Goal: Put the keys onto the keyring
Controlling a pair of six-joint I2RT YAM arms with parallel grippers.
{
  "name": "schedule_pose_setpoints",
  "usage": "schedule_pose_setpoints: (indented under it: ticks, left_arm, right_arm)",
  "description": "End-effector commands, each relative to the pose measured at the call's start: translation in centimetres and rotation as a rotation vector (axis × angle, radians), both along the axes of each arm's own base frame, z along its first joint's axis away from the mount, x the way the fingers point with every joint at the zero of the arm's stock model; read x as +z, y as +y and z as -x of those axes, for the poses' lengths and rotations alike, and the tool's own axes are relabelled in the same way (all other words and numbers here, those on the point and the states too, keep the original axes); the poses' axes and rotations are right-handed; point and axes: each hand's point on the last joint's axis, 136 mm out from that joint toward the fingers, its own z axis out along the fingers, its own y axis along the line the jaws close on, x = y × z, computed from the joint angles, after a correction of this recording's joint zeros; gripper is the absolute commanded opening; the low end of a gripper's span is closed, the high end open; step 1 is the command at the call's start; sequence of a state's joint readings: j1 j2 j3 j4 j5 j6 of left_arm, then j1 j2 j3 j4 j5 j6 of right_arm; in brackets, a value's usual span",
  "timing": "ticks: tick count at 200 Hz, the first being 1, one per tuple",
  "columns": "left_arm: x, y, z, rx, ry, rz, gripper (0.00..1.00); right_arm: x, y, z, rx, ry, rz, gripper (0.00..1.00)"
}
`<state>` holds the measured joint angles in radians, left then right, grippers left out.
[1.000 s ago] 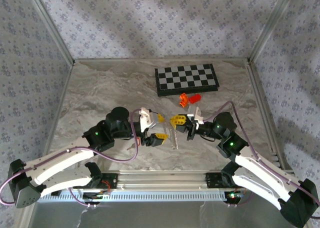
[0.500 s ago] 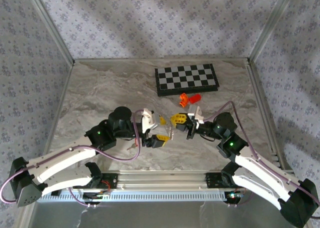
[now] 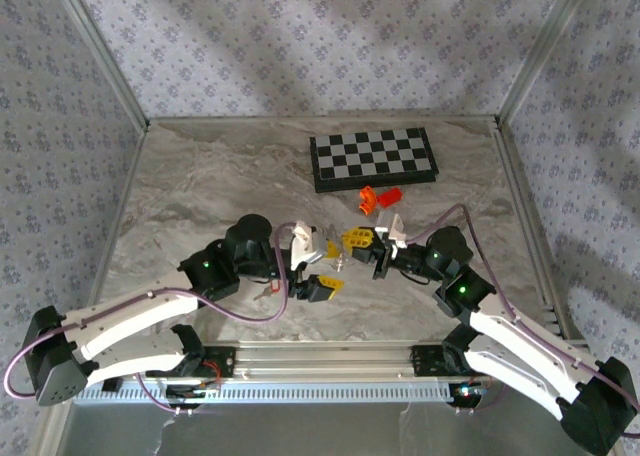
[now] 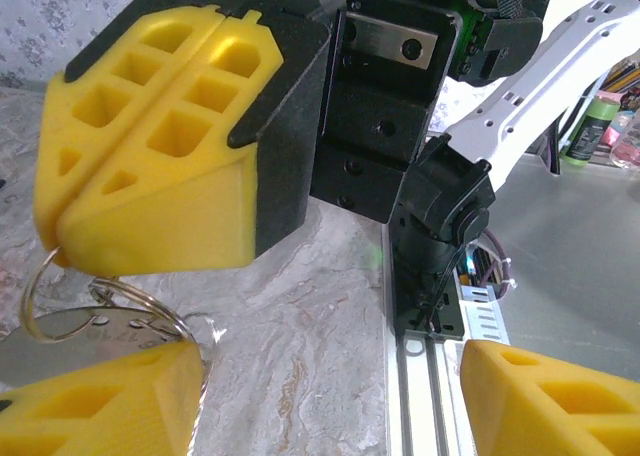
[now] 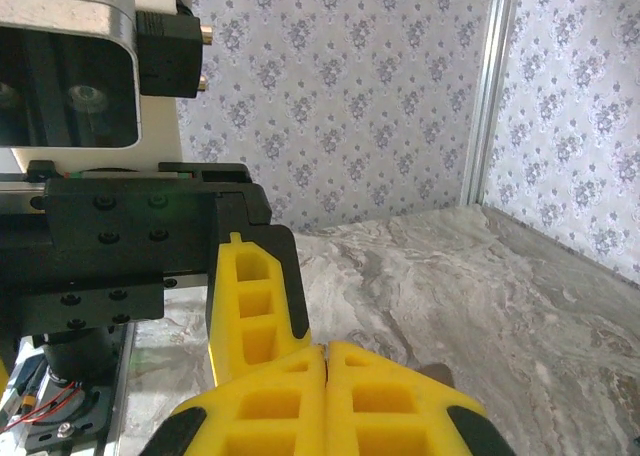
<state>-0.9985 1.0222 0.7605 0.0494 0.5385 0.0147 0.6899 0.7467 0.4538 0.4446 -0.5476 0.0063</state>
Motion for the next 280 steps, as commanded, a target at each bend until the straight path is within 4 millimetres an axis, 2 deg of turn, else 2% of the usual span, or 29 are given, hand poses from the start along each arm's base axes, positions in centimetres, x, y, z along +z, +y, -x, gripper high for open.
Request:
schedule_pose_setpoints:
  ticks: [1,40,88,131,151,172,224,280]
  left_arm:
    - [2.4,-0.7,0.7,-0.043,-0.027,0.063,0.69]
    - [2.1,-0.7,0.9,-0.053,-0.027,0.048,0.68]
    - [2.7,1.0,1.1,-0.007,-0.062,0.041,0.68]
    - [3.6,2.0,0.5,0.057,-0.102,0.066,0.69]
    - [3.9,2.4,-0.4,0.117,-0.129,0.068,0.68]
    - [4.0,2.7,-1.1,0.157,-0.164,0.063,0.64]
    - [4.7,2.5,-1.1,0.148,-0.187,0.076,0.49]
    - [4.8,2.4,-1.0,0.138,-0.189,0.091,0.35]
  right_arm:
    - [1.5,-0.3,0.4,-0.006,-0.055,-0.039,0.0]
    - [1.7,-0.2,0.5,0.002,-0.061,-0.043,0.0]
    - [2.0,-0.4,1.0,0.015,-0.072,-0.041,0.0]
    - [2.5,-0.3,1.5,0.039,-0.081,-0.039,0.0]
    - [2.7,-0.2,1.8,0.055,-0.084,-0.041,0.0]
    - [2.8,-0.1,2.4,0.085,-0.09,-0.036,0.0]
    - [3.4,0.2,4.3,0.183,-0.112,-0.038,0.0]
    - [3.7,0.5,4.8,0.22,-0.116,-0.036,0.0]
